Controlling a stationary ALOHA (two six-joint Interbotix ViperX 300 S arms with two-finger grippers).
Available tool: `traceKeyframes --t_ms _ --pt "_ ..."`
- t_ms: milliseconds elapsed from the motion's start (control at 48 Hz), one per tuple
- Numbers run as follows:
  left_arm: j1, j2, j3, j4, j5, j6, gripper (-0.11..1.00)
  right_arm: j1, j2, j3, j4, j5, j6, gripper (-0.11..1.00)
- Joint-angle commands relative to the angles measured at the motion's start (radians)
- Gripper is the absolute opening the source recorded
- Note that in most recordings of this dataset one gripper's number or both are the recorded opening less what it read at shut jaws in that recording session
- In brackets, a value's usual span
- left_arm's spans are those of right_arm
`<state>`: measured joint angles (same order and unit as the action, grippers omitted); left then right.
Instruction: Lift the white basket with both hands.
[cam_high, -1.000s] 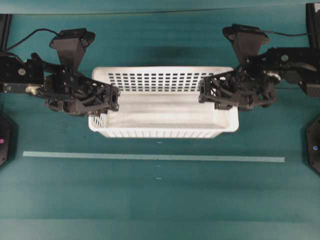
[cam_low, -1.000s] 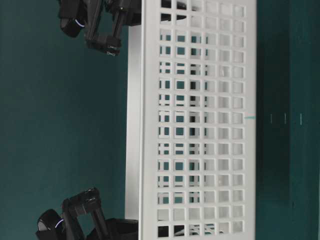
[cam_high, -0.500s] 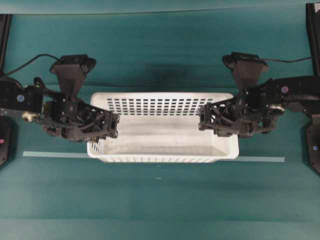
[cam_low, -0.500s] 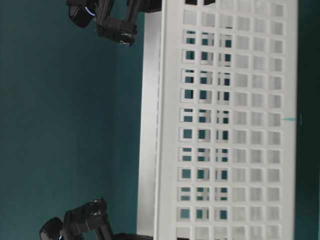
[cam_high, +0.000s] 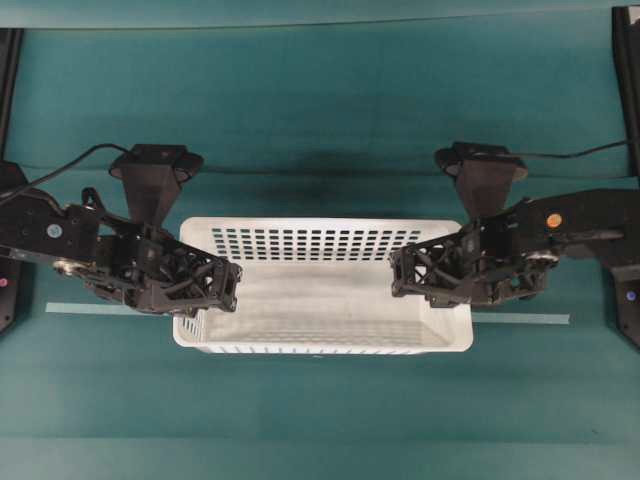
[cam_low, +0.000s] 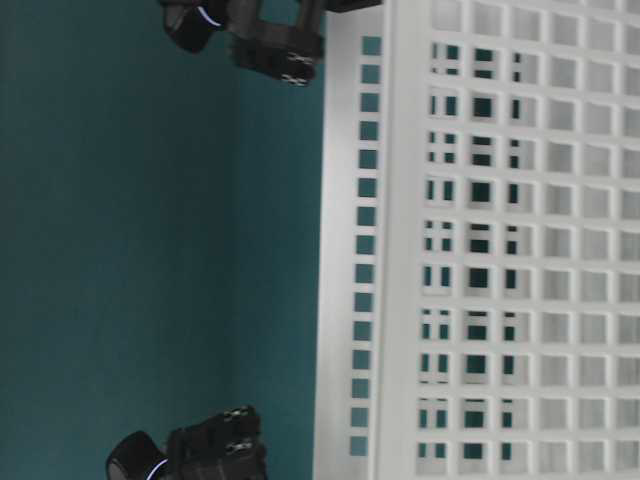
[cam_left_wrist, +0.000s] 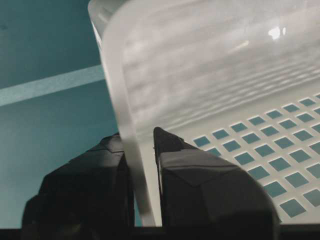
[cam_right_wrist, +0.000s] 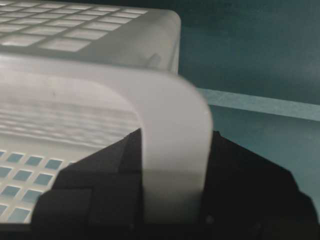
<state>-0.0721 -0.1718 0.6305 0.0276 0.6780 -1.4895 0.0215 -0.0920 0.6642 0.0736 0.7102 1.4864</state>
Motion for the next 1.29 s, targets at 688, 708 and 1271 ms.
traceKeyframes --t_ms 688,708,1271 --pt "-0.021 0.051 0.02 0.006 -0.054 0.0 0.04 0.029 0.069 -0.017 -0.006 -0.035 -0.003 0.17" --pt "-0.021 0.052 0.021 0.005 -0.054 0.0 0.04 0.029 0.071 -0.017 -0.006 -0.035 -0.003 0.17" --pt "-0.018 0.064 0.04 0.012 -0.129 0.012 0.03 0.032 0.081 -0.012 -0.008 -0.06 -0.009 0.17"
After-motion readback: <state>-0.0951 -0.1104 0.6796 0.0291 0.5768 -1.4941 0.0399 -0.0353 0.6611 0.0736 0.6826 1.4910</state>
